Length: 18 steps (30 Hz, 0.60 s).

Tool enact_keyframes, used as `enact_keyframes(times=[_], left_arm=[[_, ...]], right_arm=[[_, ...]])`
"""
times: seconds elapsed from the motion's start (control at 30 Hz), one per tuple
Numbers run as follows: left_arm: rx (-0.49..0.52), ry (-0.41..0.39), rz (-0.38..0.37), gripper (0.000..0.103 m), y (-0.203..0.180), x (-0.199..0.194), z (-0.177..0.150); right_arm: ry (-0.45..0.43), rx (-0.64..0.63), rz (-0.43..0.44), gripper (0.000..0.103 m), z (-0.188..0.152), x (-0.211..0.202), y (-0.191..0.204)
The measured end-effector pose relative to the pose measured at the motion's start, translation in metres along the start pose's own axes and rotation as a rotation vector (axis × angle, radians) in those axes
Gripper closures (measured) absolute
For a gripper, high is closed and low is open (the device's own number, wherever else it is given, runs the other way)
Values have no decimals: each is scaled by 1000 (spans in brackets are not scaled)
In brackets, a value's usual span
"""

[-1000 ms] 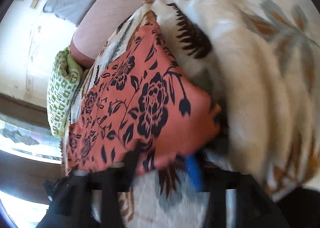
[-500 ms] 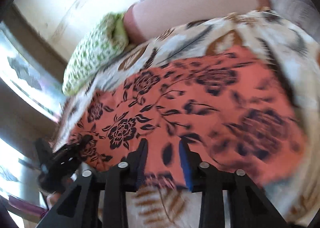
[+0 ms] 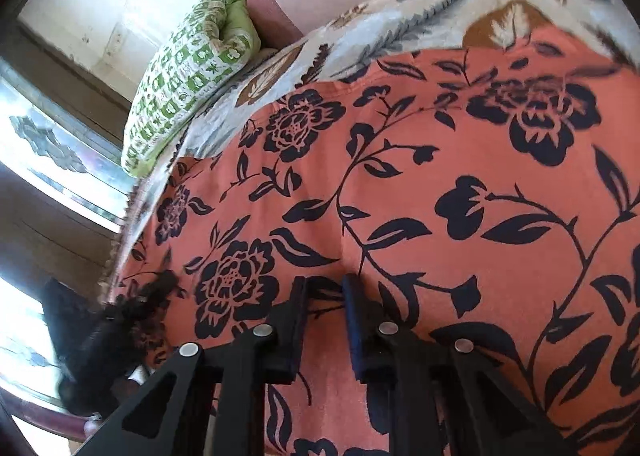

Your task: Fold small clothes

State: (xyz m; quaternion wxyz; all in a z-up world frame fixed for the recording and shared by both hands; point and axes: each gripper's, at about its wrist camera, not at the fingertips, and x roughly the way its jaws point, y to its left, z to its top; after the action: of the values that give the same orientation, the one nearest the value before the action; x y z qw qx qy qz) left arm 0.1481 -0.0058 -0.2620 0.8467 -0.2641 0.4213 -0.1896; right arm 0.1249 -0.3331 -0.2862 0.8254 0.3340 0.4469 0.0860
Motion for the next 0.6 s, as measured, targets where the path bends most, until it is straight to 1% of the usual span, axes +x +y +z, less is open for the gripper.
enact_keyframes(times=[0.03, 0.13, 0.23, 0.3, 0.43, 0.53, 0.57, 0.6], left_arm=[[3, -2, -4, 80, 0, -1, 0], [60, -21, 6, 83, -7, -4, 0], [127, -54, 1, 83, -22, -12, 1], [180, -71, 2, 83, -33, -18, 3], [319, -103, 23, 84, -66, -32, 1], [427, -123, 42, 84, -97, -40, -5], [464, -125, 43, 84, -110, -42, -8], [498, -126, 42, 84, -122, -43, -11]], right_arm=[[12, 21, 18, 82, 2, 0, -3], [32, 34, 36, 82, 4, 0, -6], [44, 38, 35, 82, 4, 3, -4], [59, 46, 49, 82, 5, 3, -6], [94, 129, 131, 83, 9, 5, -23], [129, 134, 145, 83, 13, 4, -23], [143, 146, 156, 82, 15, 3, -24], [163, 189, 189, 80, 18, 2, -29]])
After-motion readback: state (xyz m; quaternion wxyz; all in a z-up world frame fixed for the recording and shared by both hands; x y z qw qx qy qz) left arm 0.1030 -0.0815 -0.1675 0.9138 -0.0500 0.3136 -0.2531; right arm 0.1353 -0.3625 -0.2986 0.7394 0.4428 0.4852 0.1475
